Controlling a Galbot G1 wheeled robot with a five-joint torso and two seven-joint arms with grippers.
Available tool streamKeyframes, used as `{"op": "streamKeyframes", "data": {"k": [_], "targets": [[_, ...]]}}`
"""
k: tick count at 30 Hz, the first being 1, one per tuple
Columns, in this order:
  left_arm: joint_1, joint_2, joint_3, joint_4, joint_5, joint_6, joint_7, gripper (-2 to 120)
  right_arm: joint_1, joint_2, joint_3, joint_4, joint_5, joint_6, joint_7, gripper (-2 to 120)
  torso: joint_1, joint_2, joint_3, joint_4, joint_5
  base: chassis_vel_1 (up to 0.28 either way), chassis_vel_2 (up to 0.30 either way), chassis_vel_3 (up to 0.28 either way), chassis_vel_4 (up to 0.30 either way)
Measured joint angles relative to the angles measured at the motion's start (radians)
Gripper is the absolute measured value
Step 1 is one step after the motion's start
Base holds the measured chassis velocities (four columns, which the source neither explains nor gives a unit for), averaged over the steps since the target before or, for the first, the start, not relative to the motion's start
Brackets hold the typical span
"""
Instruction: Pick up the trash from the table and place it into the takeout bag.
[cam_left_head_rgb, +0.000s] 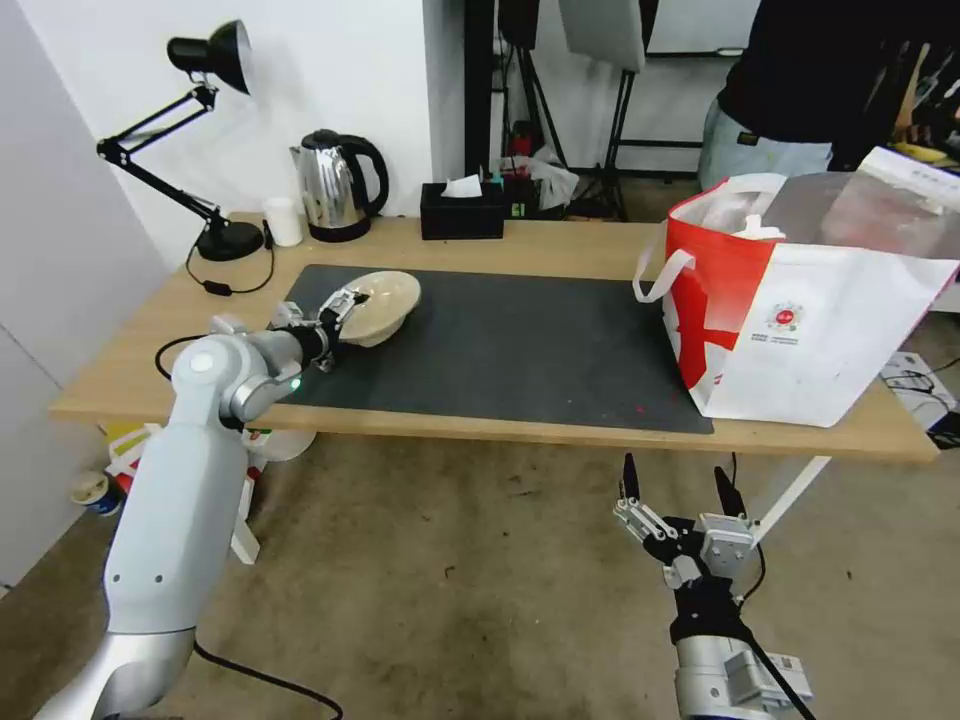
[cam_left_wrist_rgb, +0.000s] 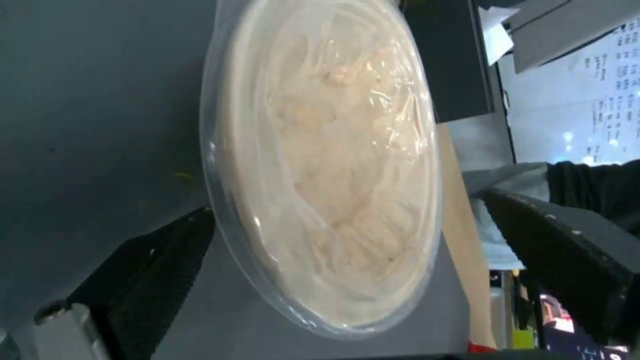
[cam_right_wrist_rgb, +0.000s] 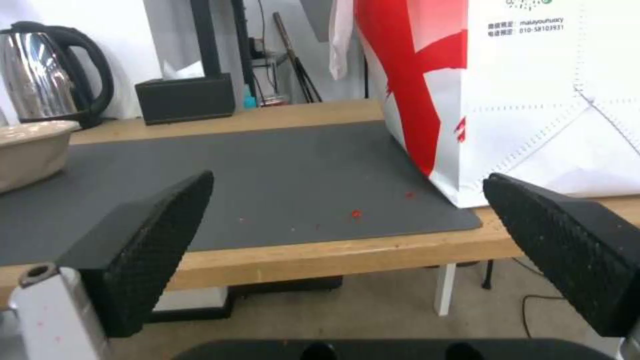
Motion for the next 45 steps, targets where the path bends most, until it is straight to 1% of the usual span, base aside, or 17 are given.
{"op": "streamKeyframes", "data": {"k": [5,8,10,11,12,16,17,19,20,22,23,24,27,31,33,40,45], "targets": [[0.000,-0.005,-0.001,0.012,0.016,0.007,0.023,100,0.000,0.000,0.000,0.000,0.000,0.000,0.000,100,0.000,0.000,0.000,0.0001,-0.0001,0.000,0.000,0.000,0.000],[-0.005,-0.010,0.000,0.017,0.022,0.013,0.028,94,0.000,0.000,0.000,0.000,0.000,0.000,0.000,100,0.000,0.000,0.000,0.0001,0.0000,0.000,0.000,0.000,0.000],[-0.009,-0.015,0.001,0.022,0.026,0.016,0.031,87,0.000,0.000,0.000,0.000,0.000,0.000,0.000,100,0.000,0.000,0.000,0.0000,0.0000,0.000,0.000,0.000,0.000],[-0.012,-0.018,0.002,0.025,0.030,0.017,0.032,81,0.000,0.000,0.000,0.000,0.000,0.000,0.000,100,0.000,0.000,0.000,0.0000,0.0000,0.000,0.000,0.000,0.000],[-0.012,-0.018,0.002,0.025,0.030,0.017,0.032,81,0.000,0.000,0.000,0.000,0.000,0.000,0.000,100,0.000,0.000,0.000,0.0000,0.0000,0.000,0.000,0.000,0.000],[-0.012,-0.019,0.003,0.028,0.037,0.017,0.042,63,0.000,0.000,0.000,0.000,0.000,0.000,0.000,100,0.000,0.000,0.000,0.0001,0.0000,0.000,0.000,0.000,0.000],[-0.012,-0.019,0.003,0.028,0.037,0.017,0.042,63,0.000,0.000,0.000,0.000,0.000,0.000,0.000,100,0.000,0.000,0.000,0.0001,0.0000,0.000,0.000,0.000,0.000],[-0.012,-0.020,0.003,0.028,0.041,0.017,0.044,53,0.000,0.000,0.000,0.000,0.000,0.000,0.000,100,0.000,0.000,0.000,0.0000,-0.0001,0.000,0.000,0.000,0.000],[-0.012,-0.020,0.003,0.028,0.041,0.017,0.044,53,0.000,0.000,0.000,0.000,0.000,0.000,0.000,100,0.000,0.000,0.000,0.0000,-0.0001,0.000,0.000,0.000,0.000],[-0.013,-0.019,0.003,0.028,0.043,0.017,0.044,45,0.000,0.000,0.000,0.000,0.000,0.000,0.000,100,0.000,0.000,0.000,0.0000,0.0000,0.000,0.000,0.000,0.000],[-0.013,-0.018,0.002,0.028,0.045,0.017,0.044,37,0.000,0.000,0.000,0.000,0.000,0.000,0.000,100,0.000,0.000,0.000,0.0000,-0.0001,0.000,0.000,0.000,0.000],[-0.013,-0.018,0.002,0.028,0.045,0.017,0.044,37,0.000,0.000,0.000,0.000,0.000,0.000,0.000,100,0.000,0.000,0.000,0.0000,-0.0001,0.000,0.000,0.000,0.000],[-0.007,-0.016,-0.001,0.028,0.051,0.016,0.048,23,0.000,0.000,0.000,0.000,0.000,0.000,0.000,100,0.000,0.000,0.000,0.0000,-0.0001,0.000,0.000,0.000,0.000],[-0.005,-0.016,-0.002,0.028,0.054,0.016,0.049,16,0.000,0.000,0.000,0.000,0.000,0.000,0.000,100,0.000,0.000,0.000,0.0001,0.0000,0.000,0.000,0.000,0.000],[-0.005,-0.016,-0.002,0.028,0.058,0.016,0.051,3,0.000,0.000,0.000,0.000,0.000,0.000,0.000,100,0.000,0.000,0.000,0.0000,0.0001,0.000,0.000,0.000,0.000],[-0.003,-0.018,-0.005,0.027,0.064,0.013,0.055,1,0.000,0.000,0.000,0.000,0.000,0.000,0.000,100,0.000,0.000,0.000,0.0000,0.0001,0.000,0.000,0.000,0.000],[0.009,-0.012,-0.013,-0.001,0.064,0.013,0.073,1,0.000,0.000,0.000,0.000,0.000,0.000,0.000,100,0.000,0.000,0.000,0.0001,0.0001,0.000,0.000,0.000,0.000]]}}
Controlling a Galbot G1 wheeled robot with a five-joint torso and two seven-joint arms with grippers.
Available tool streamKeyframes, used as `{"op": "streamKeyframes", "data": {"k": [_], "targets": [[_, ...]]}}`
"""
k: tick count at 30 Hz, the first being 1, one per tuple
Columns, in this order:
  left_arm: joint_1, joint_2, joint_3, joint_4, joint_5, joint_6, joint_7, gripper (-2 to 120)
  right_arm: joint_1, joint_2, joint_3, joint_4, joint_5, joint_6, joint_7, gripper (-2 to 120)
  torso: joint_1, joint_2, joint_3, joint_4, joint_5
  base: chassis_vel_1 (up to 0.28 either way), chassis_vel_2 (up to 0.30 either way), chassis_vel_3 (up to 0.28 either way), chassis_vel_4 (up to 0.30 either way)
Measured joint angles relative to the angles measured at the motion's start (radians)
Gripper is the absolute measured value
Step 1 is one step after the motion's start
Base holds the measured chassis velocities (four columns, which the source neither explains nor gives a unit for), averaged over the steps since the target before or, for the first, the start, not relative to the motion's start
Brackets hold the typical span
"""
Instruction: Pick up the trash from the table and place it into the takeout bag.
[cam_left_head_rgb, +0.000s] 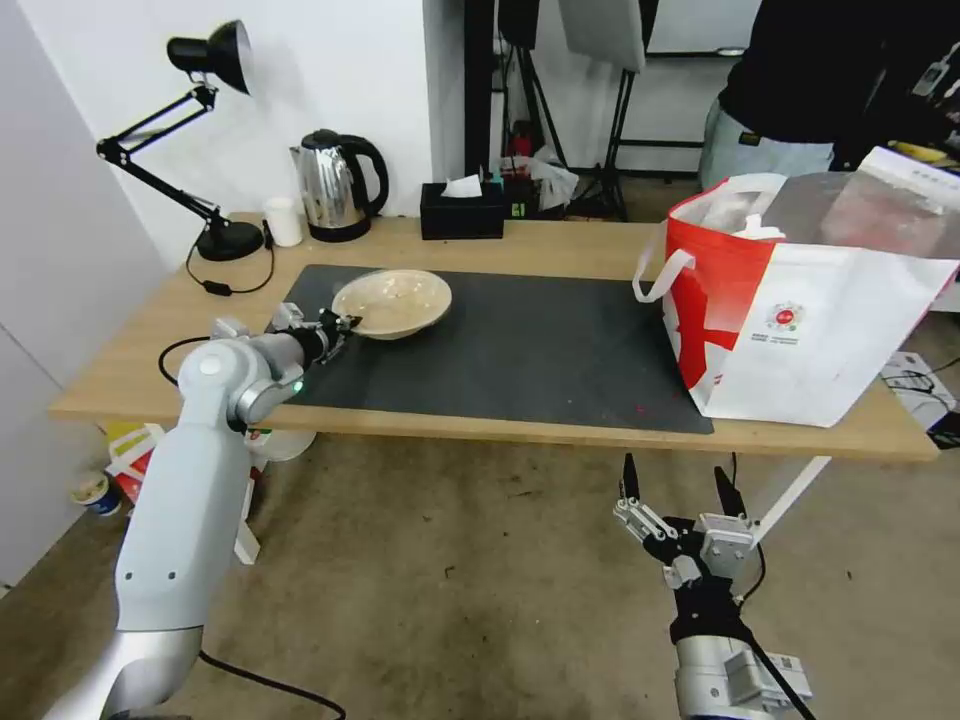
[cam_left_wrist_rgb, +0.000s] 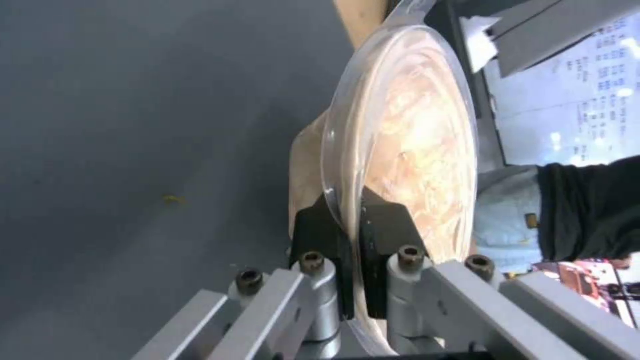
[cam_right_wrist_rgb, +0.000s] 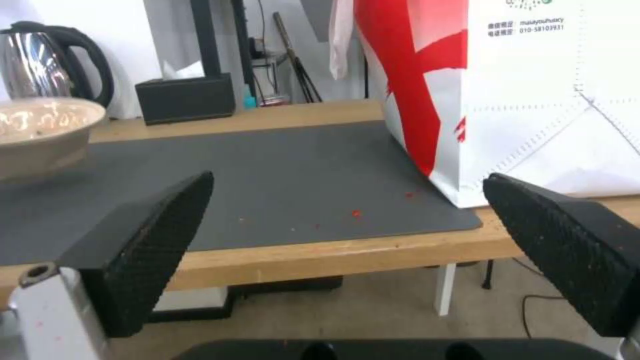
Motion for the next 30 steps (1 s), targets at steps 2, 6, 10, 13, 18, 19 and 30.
{"op": "streamKeyframes", "data": {"k": [2,6,10,13,18,19,30], "targets": [[0.002,0.006,0.000,-0.015,-0.002,0.000,0.002,1,0.000,0.000,0.000,0.000,0.000,0.000,0.000,100,0.000,0.000,0.000,0.0000,-0.0001,0.000,0.000,0.000,0.000],[0.002,0.020,-0.001,-0.034,-0.009,-0.002,0.002,1,0.000,0.000,0.000,0.000,0.000,0.000,0.000,100,0.000,0.000,0.000,0.0000,-0.0002,0.000,0.000,0.000,0.000],[0.003,0.031,-0.002,-0.057,-0.020,-0.004,0.002,1,0.000,0.000,0.000,0.000,0.000,0.000,0.000,100,0.000,0.000,0.000,0.0000,-0.0001,0.000,0.000,0.000,0.000],[0.003,0.038,0.000,-0.074,-0.024,-0.006,0.005,1,0.000,0.000,0.000,0.000,0.000,0.000,0.000,100,0.000,0.000,0.000,0.0000,-0.0002,0.000,0.000,0.000,0.000],[-0.039,0.088,0.049,-0.173,-0.055,-0.047,0.049,1,0.000,0.000,0.000,0.000,0.000,0.000,0.000,100,0.000,0.000,0.000,-0.0001,0.0001,0.000,0.000,0.000,0.000],[-0.039,0.088,0.049,-0.173,-0.055,-0.047,0.049,1,0.000,0.000,0.000,0.000,0.000,0.000,0.000,100,0.000,0.000,0.000,-0.0001,0.0001,0.000,0.000,0.000,0.000],[-0.235,0.156,0.202,-0.159,-0.113,-0.127,0.243,1,0.000,0.000,0.000,0.000,0.000,0.000,0.000,100,0.000,0.000,0.000,-0.0002,-0.0002,0.000,0.000,0.000,0.000]]}}
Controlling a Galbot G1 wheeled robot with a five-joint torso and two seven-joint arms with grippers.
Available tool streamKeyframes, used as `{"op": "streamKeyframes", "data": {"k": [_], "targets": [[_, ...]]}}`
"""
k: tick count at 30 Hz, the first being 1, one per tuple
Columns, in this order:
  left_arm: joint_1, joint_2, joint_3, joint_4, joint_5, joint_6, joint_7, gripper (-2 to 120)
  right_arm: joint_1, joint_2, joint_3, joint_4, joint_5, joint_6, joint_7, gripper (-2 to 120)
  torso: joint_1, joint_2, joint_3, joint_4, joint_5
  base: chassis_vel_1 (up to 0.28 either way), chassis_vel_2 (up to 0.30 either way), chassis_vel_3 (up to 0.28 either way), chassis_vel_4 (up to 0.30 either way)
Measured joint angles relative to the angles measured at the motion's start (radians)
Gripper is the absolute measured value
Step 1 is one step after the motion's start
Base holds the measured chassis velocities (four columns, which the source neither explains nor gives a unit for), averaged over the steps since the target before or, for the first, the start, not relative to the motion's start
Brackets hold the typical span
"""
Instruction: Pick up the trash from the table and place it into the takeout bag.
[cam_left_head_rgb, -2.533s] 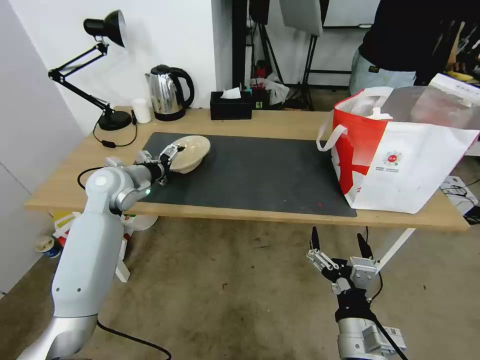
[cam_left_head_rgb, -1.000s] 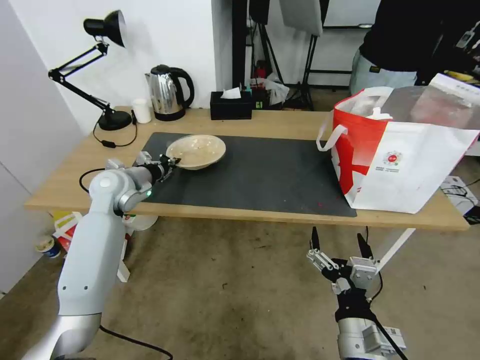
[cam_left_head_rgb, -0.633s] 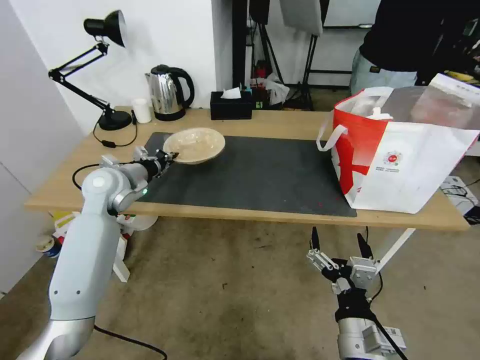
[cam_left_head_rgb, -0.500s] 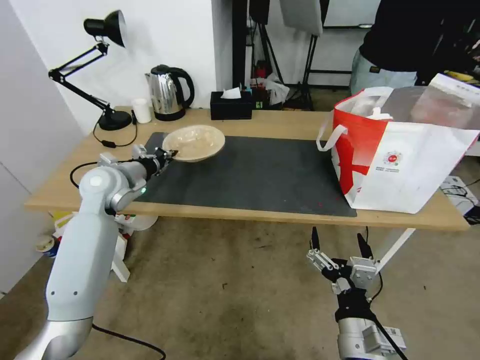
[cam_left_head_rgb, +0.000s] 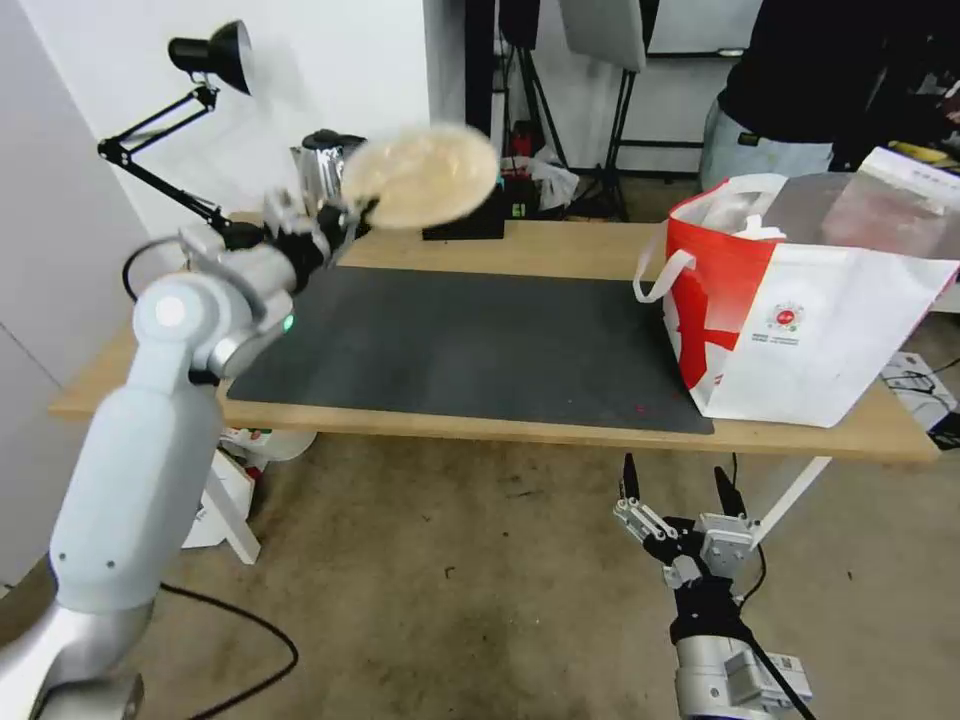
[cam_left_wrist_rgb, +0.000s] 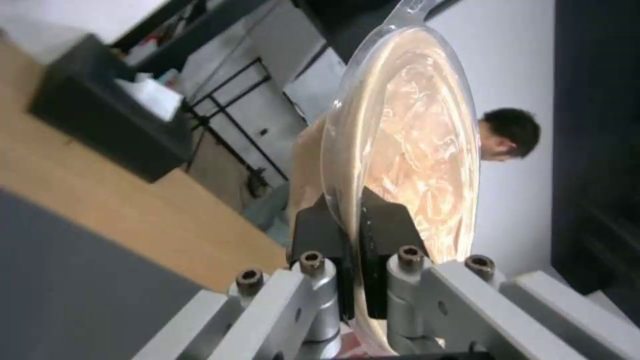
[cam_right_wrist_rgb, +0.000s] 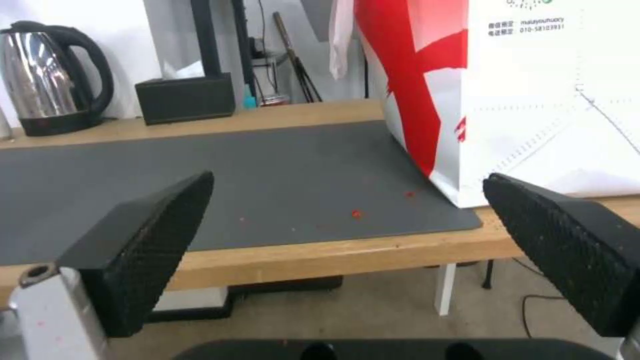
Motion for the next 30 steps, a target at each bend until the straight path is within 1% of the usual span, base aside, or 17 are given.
{"op": "streamKeyframes", "data": {"k": [3,5,7,9,10,12,13,15,16,17,19,21,23,27,28,30], "targets": [[-0.063,0.002,0.071,0.044,0.000,-0.002,0.013,1,0.000,0.000,0.000,0.000,0.000,0.000,0.000,100,0.000,0.000,0.000,0.0001,0.0000,0.000,0.000,0.000,0.000],[-0.074,0.001,0.082,0.051,0.001,-0.002,0.014,1,0.000,0.000,0.000,0.000,0.000,0.000,0.000,100,0.000,0.000,0.000,0.0001,0.0002,0.000,0.000,0.000,0.000],[-0.115,-0.009,0.124,0.086,0.004,-0.002,0.020,1,0.000,0.000,0.000,0.000,0.000,0.000,0.000,100,0.000,0.000,0.000,0.0001,0.0001,0.000,0.000,0.000,0.000],[-0.118,-0.009,0.127,0.090,0.004,-0.002,0.020,1,0.000,0.000,0.000,0.000,0.000,0.000,0.000,100,0.000,0.000,0.000,0.0001,0.0002,0.000,0.000,0.000,0.000],[-0.152,-0.017,0.164,0.125,0.010,-0.002,0.028,1,0.000,0.000,0.000,0.000,0.000,0.000,0.000,100,0.000,0.000,0.000,0.0002,0.0002,0.000,0.000,0.000,0.000],[-0.183,-0.023,0.203,0.155,0.022,-0.002,0.046,1,0.000,0.000,0.000,0.000,0.000,0.000,0.000,100,0.000,0.000,0.000,0.0002,0.0001,0.000,0.000,0.000,0.000],[-0.183,-0.023,0.203,0.155,0.022,-0.002,0.046,1,0.000,0.000,0.000,0.000,0.000,0.000,0.000,100,0.000,0.000,0.000,0.0002,0.0001,0.000,0.000,0.000,0.000],[-0.213,-0.038,0.245,0.185,0.033,-0.002,0.060,1,0.000,0.000,0.000,0.000,0.000,0.000,0.000,100,0.000,0.000,0.000,0.0003,0.0003,0.000,0.000,0.000,0.000],[-0.213,-0.038,0.245,0.185,0.033,-0.002,0.060,1,0.000,0.000,0.000,0.000,0.000,0.000,0.000,100,0.000,0.000,0.000,0.0003,0.0003,0.000,0.000,0.000,0.000],[-0.226,-0.045,0.263,0.196,0.038,-0.003,0.064,1,0.000,0.000,0.000,0.000,0.000,0.000,0.000,100,0.000,0.000,0.000,0.0002,-0.0001,0.000,0.000,0.000,0.000],[-0.264,-0.061,0.317,0.225,0.051,-0.011,0.073,1,0.000,0.000,0.000,0.000,0.000,0.000,0.000,100,0.000,0.000,0.000,0.0001,0.0003,0.000,0.000,0.000,0.000],[-0.267,-0.063,0.321,0.227,0.052,-0.012,0.074,1,0.000,0.000,0.000,0.000,0.000,0.000,0.000,100,0.000,0.000,0.000,0.0001,0.0003,0.000,0.000,0.000,0.000],[-0.307,-0.083,0.367,0.251,0.054,-0.019,0.080,1,0.000,0.000,0.000,0.000,0.000,0.000,0.000,100,0.000,0.000,0.000,0.0001,0.0004,0.000,0.000,0.000,0.000],[-0.342,-0.102,0.412,0.276,0.054,-0.026,0.082,1,0.000,0.000,0.000,0.000,0.000,0.000,0.000,100,0.000,0.000,0.000,0.0001,0.0003,0.000,0.000,0.000,0.000],[-0.373,-0.117,0.446,0.296,0.054,-0.035,0.092,1,0.000,0.000,0.000,0.000,0.000,0.000,0.000,100,0.000,0.000,0.000,-0.0001,0.0003,0.000,0.000,0.000,0.000],[-0.388,-0.127,0.461,0.304,0.054,-0.045,0.099,1,0.000,0.000,0.000,0.000,0.000,0.000,0.000,100,0.000,0.000,0.000,0.0001,0.0004,0.000,0.000,0.000,0.000]]}}
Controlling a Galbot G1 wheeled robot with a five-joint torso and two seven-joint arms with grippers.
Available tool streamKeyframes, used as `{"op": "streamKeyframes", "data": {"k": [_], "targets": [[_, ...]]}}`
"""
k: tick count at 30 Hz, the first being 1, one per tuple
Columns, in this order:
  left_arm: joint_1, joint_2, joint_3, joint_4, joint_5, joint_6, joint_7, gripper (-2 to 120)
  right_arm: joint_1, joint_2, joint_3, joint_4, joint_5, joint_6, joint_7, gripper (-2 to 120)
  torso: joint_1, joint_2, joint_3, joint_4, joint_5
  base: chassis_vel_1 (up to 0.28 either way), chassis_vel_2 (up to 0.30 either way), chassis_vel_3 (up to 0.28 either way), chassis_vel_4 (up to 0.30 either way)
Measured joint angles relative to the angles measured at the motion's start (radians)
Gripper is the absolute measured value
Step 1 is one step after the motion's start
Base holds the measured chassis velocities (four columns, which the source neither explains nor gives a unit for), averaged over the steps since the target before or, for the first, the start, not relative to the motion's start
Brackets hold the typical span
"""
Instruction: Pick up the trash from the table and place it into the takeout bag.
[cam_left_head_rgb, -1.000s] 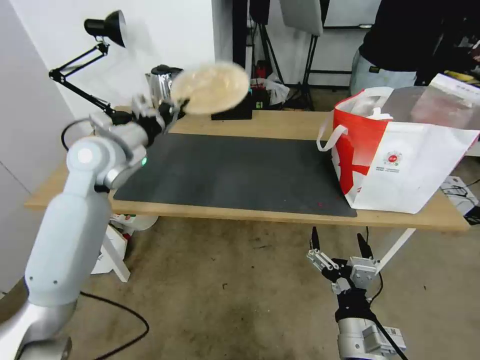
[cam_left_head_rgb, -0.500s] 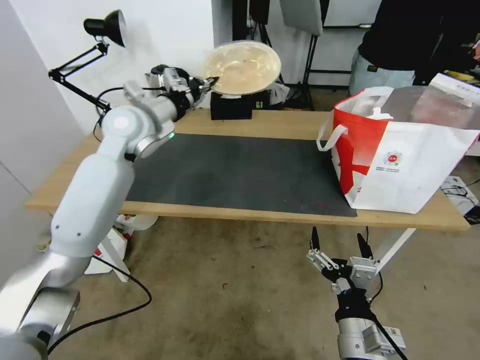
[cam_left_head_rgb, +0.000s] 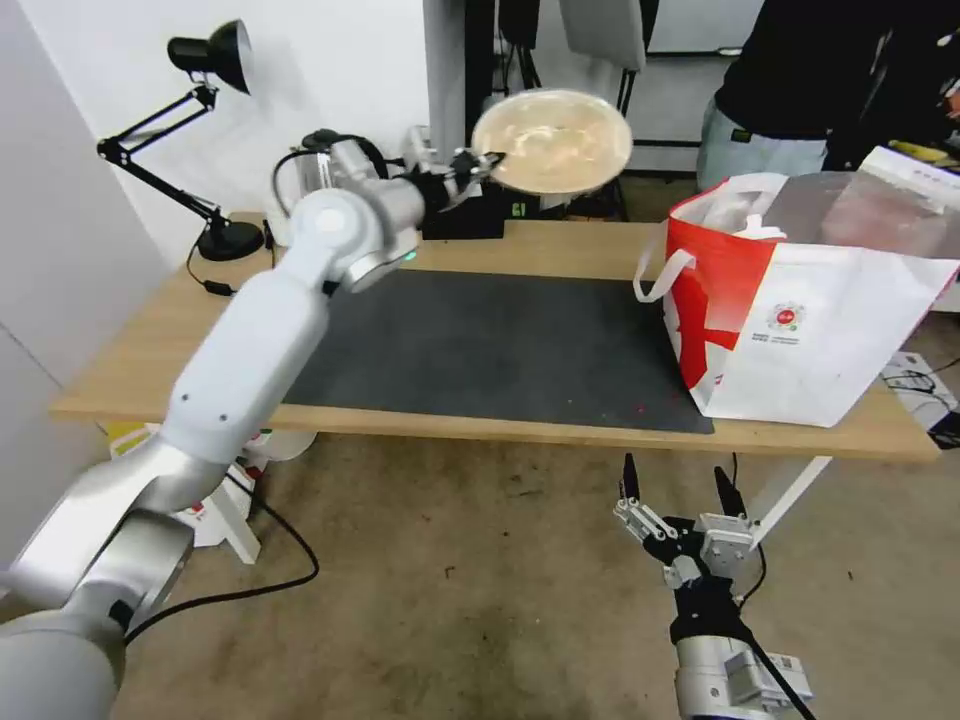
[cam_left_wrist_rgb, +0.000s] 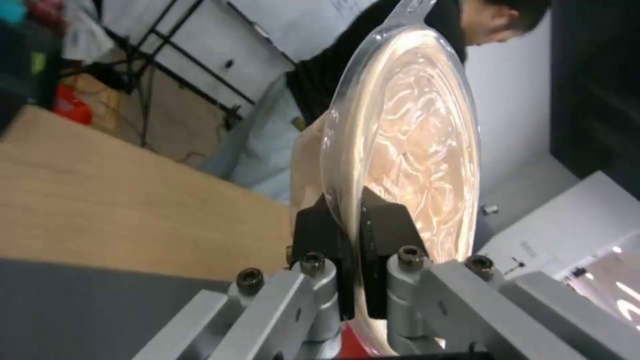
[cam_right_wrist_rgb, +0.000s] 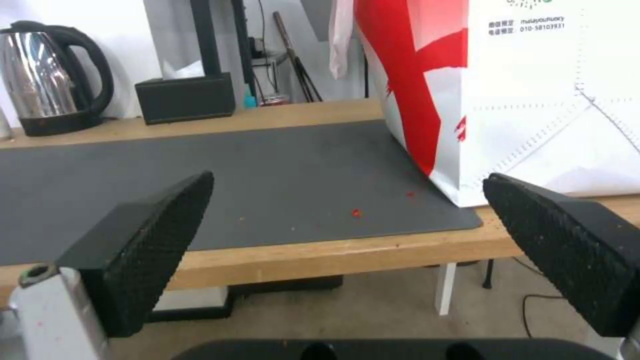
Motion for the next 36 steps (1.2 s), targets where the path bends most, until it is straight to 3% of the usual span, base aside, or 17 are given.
{"op": "streamKeyframes", "data": {"k": [8,15,23,36], "targets": [[-0.095,-0.064,0.100,0.056,-0.003,-0.055,0.079,1,0.000,0.000,0.000,0.000,0.000,0.000,0.000,100,0.000,0.000,0.000,-0.0001,-0.0002,0.000,0.000,0.000,0.000],[-0.157,-0.097,0.150,0.113,0.006,-0.063,0.140,1,0.000,0.000,0.000,0.000,0.000,0.000,0.000,100,0.000,0.000,0.000,0.0000,-0.0003,0.000,0.000,0.000,0.000],[-0.206,-0.124,0.237,0.148,0.054,-0.058,0.258,1,0.000,0.000,0.000,0.000,0.000,0.000,0.000,100,0.000,0.000,0.000,0.0001,-0.0003,0.000,0.000,0.000,0.000],[-0.270,-0.173,0.364,0.202,0.101,-0.047,0.325,1,0.000,0.000,0.000,0.000,0.000,0.000,0.000,100,0.000,0.000,0.000,0.0000,-0.0002,0.000,0.000,0.000,0.000]]}}
